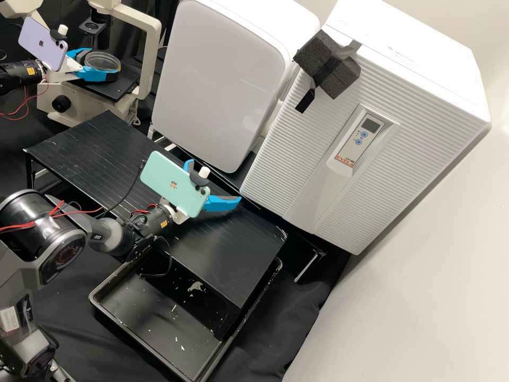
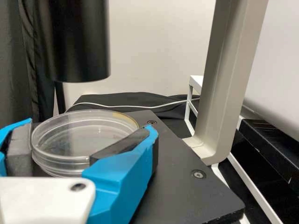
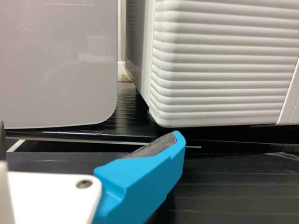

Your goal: Place the petri dish on the microscope

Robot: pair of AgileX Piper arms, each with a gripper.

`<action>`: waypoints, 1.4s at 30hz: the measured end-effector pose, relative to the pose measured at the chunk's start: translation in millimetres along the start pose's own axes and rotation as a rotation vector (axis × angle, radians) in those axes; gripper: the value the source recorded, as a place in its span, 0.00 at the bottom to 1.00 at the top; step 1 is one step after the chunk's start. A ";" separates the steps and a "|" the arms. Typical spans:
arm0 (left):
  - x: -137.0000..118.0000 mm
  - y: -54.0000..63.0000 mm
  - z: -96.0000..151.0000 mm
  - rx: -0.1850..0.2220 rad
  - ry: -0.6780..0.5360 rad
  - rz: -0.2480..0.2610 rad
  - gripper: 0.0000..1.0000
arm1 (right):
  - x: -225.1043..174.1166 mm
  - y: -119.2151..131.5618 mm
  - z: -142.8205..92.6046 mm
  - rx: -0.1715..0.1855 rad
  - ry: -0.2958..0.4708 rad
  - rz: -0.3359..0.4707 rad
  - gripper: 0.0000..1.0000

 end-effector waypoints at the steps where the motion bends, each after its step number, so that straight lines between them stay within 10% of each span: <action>1: 0.2 -0.8 0.2 -0.006 -0.004 -0.003 1.00 | 0.0 0.0 0.0 0.000 0.000 0.000 1.00; 20: -8.4 -12.7 0.3 0.001 -0.047 -0.018 1.00 | 0.0 0.0 0.0 0.000 0.000 0.000 1.00; 42: -133.5 -28.7 21.6 -0.045 -0.052 -0.062 1.00 | 0.0 0.0 0.0 0.000 0.000 0.000 1.00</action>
